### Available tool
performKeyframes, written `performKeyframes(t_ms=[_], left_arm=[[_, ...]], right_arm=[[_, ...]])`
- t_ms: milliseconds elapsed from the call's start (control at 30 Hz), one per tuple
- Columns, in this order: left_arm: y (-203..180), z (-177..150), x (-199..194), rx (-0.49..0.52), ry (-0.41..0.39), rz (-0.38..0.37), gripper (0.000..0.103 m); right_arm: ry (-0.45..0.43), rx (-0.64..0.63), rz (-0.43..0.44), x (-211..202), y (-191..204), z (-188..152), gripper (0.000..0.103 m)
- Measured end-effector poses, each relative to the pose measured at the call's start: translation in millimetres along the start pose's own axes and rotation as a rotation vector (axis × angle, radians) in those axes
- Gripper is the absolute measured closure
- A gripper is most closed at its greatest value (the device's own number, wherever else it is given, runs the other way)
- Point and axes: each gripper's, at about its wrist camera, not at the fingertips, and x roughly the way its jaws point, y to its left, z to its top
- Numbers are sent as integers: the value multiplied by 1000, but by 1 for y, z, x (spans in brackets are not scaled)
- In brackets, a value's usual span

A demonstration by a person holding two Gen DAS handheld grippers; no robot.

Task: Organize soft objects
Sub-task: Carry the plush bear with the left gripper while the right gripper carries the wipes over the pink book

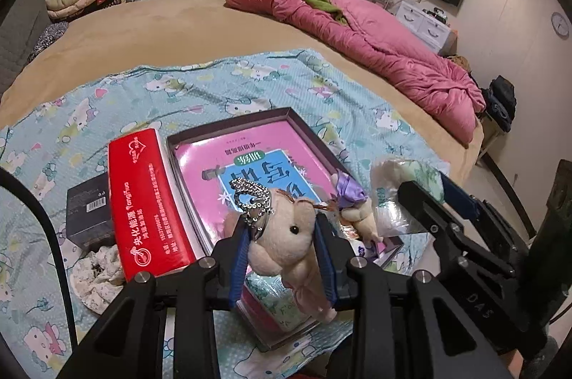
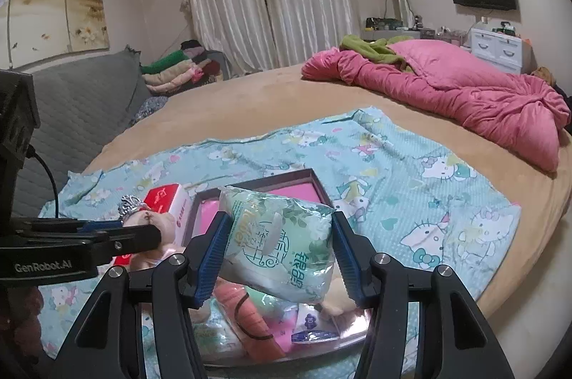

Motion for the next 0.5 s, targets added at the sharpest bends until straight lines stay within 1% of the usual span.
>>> performKeyframes(t_ms=[333,500], left_arm=[[3,-8,32,1,62,16,68],[4,-9,44,13,71,37,68]], right_arm=[[25,17,-4,10,-9,-7,44],[35,20,-6,13,-10,-10,44]])
